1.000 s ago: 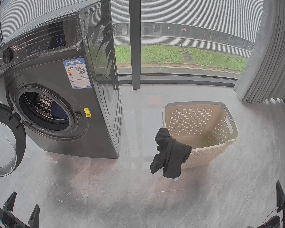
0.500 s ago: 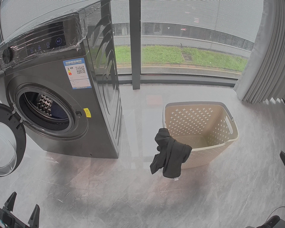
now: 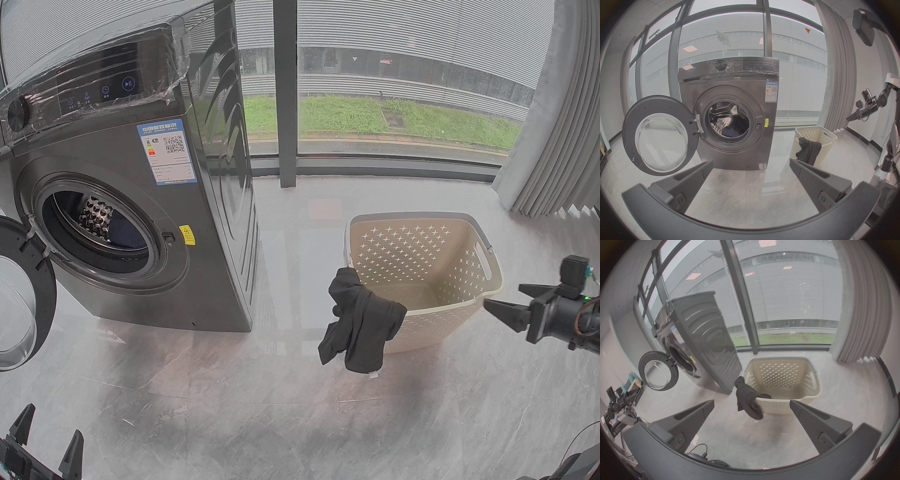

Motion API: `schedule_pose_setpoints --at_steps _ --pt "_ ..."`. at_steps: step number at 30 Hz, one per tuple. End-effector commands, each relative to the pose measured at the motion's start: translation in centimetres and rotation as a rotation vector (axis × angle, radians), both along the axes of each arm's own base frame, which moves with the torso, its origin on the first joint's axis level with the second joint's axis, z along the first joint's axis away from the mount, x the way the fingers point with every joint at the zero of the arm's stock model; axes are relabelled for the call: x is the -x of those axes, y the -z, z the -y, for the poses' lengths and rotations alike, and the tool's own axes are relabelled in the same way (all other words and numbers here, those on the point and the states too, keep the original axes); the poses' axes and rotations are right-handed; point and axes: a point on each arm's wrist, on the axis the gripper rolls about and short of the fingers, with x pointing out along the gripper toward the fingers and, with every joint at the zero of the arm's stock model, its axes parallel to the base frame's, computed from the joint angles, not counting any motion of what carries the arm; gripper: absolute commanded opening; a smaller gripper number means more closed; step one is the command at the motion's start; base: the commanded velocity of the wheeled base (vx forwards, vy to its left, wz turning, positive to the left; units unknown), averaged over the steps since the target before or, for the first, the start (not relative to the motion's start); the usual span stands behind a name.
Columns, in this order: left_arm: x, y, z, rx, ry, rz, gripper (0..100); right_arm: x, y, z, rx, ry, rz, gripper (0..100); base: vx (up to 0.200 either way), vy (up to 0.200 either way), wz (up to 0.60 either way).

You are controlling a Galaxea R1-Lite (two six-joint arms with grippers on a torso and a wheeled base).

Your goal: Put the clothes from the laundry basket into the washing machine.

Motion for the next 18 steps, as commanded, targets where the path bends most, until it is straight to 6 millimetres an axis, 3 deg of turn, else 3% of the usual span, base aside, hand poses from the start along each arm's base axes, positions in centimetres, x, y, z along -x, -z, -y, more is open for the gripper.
schedule_pose_setpoints --at_steps 1,18 --pt "0.0 0.5 0.0 0.006 -0.001 -0.003 100 -5.8 4.0 -2.8 0.027 -0.043 -0.141 100 0.0 0.0 0.0" --pt "0.0 0.5 0.0 0.014 -0.001 -0.003 100 -10.7 9.3 -7.1 0.037 -0.06 -0.219 100 0.0 0.0 0.0"
